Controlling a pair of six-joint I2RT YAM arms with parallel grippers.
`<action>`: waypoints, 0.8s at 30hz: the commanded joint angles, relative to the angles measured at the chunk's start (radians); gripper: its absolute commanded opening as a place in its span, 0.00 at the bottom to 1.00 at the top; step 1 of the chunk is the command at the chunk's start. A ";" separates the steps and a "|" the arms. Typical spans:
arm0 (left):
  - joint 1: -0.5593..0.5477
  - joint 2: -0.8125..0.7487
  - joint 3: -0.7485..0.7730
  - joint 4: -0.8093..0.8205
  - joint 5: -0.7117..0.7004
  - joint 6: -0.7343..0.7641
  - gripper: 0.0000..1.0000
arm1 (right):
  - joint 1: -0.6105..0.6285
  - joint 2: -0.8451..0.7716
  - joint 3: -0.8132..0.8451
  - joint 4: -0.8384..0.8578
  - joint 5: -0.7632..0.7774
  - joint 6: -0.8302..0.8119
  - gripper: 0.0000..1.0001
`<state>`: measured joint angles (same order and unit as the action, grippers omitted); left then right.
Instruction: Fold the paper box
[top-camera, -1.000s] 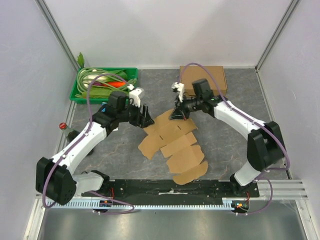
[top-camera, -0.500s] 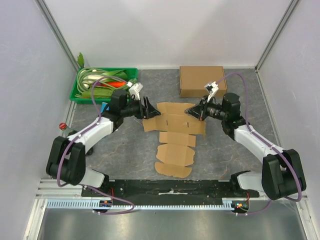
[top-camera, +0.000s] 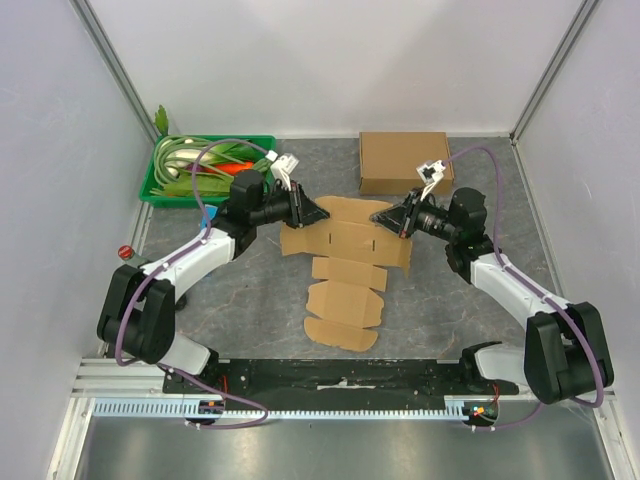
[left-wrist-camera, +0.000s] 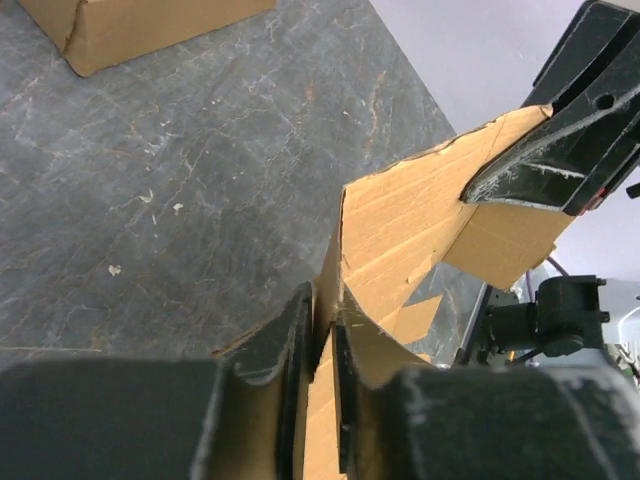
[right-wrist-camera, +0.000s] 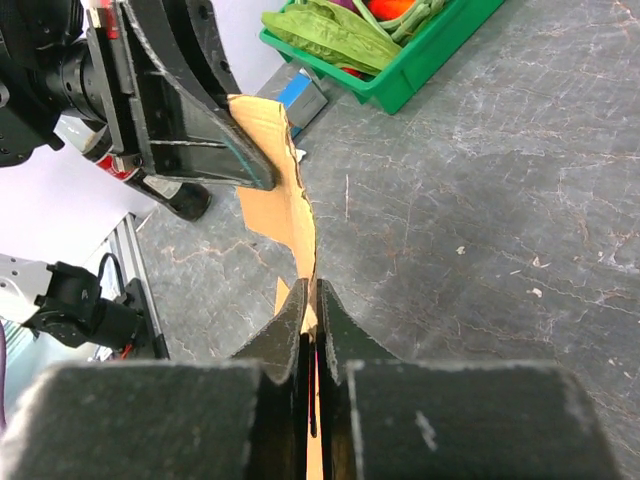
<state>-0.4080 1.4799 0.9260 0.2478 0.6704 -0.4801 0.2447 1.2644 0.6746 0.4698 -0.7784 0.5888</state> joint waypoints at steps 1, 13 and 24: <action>-0.041 0.000 0.066 -0.008 -0.054 0.090 0.10 | 0.002 -0.025 0.035 0.018 -0.009 -0.028 0.16; -0.087 -0.082 0.086 -0.190 -0.084 0.399 0.02 | 0.042 0.240 0.572 -0.836 -0.222 -0.693 0.63; -0.087 -0.084 0.065 -0.140 -0.006 0.411 0.02 | 0.079 0.385 0.617 -0.827 -0.323 -0.753 0.63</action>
<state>-0.4988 1.4334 0.9749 0.0555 0.6144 -0.1234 0.3141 1.5959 1.2274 -0.3386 -1.0199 -0.1291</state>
